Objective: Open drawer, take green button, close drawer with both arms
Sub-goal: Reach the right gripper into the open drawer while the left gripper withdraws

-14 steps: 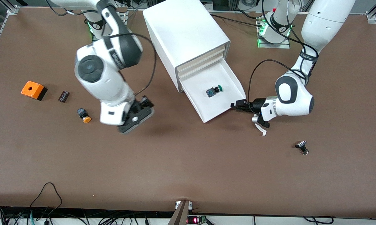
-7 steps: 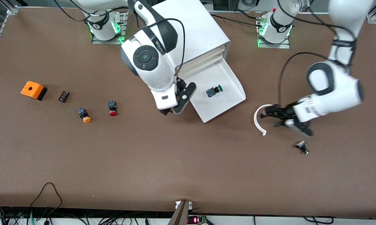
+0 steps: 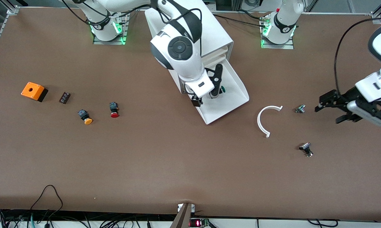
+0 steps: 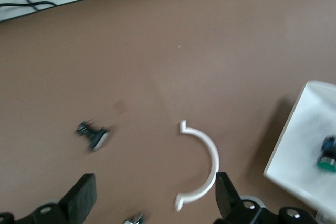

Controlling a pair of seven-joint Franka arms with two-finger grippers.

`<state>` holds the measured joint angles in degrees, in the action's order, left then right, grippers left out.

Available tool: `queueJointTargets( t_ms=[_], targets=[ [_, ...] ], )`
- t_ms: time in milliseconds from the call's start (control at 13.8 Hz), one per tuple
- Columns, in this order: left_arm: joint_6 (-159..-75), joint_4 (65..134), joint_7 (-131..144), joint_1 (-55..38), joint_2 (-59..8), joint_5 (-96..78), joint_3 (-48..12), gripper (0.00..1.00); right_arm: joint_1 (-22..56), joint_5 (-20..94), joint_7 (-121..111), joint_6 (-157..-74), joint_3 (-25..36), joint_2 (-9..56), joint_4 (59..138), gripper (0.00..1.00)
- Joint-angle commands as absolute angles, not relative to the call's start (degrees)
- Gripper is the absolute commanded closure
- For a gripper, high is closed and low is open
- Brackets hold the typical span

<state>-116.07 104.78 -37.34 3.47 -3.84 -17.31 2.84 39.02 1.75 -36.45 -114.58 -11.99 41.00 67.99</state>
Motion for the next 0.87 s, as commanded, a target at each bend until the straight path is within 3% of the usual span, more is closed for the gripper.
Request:
queueJointTargets(
  t_ms=[0,290,652,797],
  targets=[
    [-109.36,102.05,-36.74,2.81,-0.89,-12.14,5.97,0.0,40.87,-1.39,-41.74,-114.52,-11.95,43.59,65.3,0.0],
    [-101.71,96.16,-30.43,2.81,-0.44,-1.78,5.1,0.0,43.24,-6.75,-47.98,-117.68,-11.51,45.87,65.3,0.0],
    [-97.92,95.01,-19.97,5.26,-0.61,6.33,-2.0,0.0,46.58,-13.53,-47.99,-120.49,-10.99,48.51,65.3,0.0],
    [-96.69,94.05,-18.64,5.71,-0.88,6.15,-2.2,0.0,48.07,-13.54,-47.9,-120.59,-9.94,49.22,65.3,0.0]
  ],
)
